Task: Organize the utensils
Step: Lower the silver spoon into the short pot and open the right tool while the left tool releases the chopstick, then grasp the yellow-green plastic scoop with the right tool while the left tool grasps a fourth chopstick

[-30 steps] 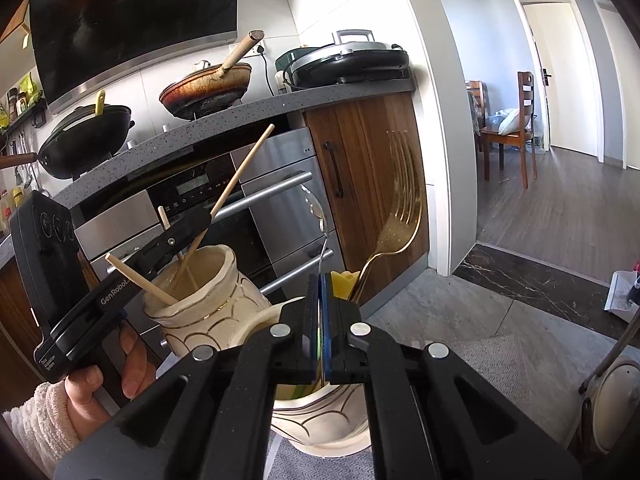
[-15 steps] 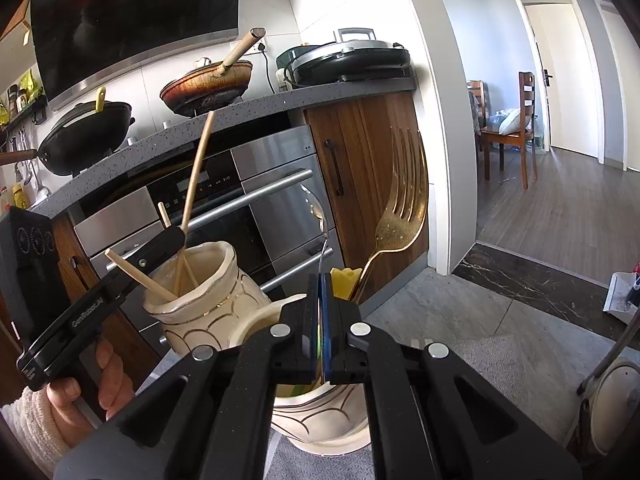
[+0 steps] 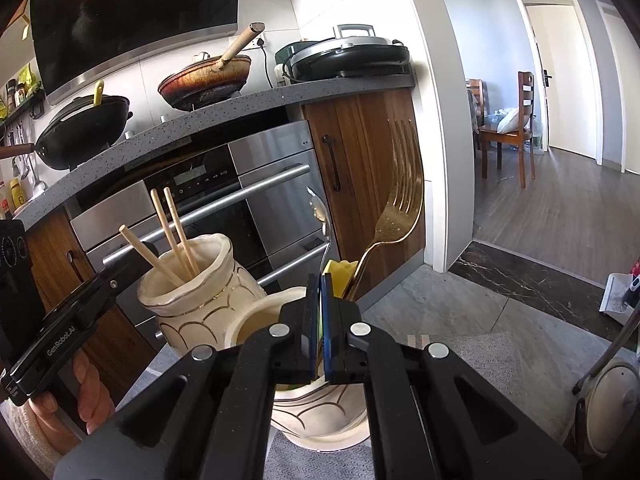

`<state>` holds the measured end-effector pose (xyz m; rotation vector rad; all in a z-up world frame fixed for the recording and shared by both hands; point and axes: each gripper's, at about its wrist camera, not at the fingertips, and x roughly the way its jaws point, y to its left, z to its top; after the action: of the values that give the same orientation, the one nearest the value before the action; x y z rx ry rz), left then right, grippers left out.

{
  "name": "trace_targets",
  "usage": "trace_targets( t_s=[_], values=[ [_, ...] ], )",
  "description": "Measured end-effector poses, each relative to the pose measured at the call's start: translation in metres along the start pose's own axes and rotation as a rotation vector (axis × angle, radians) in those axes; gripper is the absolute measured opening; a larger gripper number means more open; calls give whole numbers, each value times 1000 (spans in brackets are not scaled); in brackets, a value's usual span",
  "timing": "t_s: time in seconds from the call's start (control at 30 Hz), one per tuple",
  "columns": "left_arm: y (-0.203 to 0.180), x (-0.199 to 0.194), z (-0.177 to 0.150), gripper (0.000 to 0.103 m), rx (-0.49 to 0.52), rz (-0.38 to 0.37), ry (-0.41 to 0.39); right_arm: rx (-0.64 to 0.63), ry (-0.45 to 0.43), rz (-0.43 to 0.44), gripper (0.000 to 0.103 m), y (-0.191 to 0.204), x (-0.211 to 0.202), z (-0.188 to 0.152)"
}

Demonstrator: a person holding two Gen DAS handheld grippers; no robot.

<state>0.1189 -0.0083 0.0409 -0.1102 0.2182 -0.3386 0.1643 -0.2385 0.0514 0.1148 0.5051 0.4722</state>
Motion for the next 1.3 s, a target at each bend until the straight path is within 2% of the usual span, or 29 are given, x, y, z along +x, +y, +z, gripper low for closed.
trace_targets(
  t_s=[0.23,0.33,0.5,0.57,0.67,0.73,0.8,0.93,1.0,1.07,1.13,1.3],
  values=[
    [-1,-9,-1,14,-2,15,0,2,3,-10,5,-2,1,-1],
    [-1,-12,0,14,3,21,3,3,-2,19,22,0,0,0],
    [0,-21,2,14,-2,40,5,-35,-33,11,24,8,-10,1],
    [1,-25,3,17,-3,48,10,-41,-51,6,33,11,-17,2],
    [1,-33,4,21,0,67,25,-59,-82,-12,41,15,-31,4],
    [0,-38,3,27,6,79,37,-58,-87,-21,47,16,-38,4],
    [0,-45,2,41,8,90,42,-54,-81,-24,55,17,-45,3],
    [-1,-60,-4,59,-1,110,72,-69,-75,-37,74,22,-57,-3],
    [-2,-67,-8,81,0,135,96,-78,-68,-36,83,26,-63,-9],
    [-4,-77,-12,89,10,160,105,-76,-63,-29,93,27,-70,-16],
    [-5,-85,-16,92,17,176,110,-66,-50,-28,98,27,-76,-24],
    [-7,-98,-29,96,-5,175,183,-62,-5,-45,98,29,-88,-45]
  ],
)
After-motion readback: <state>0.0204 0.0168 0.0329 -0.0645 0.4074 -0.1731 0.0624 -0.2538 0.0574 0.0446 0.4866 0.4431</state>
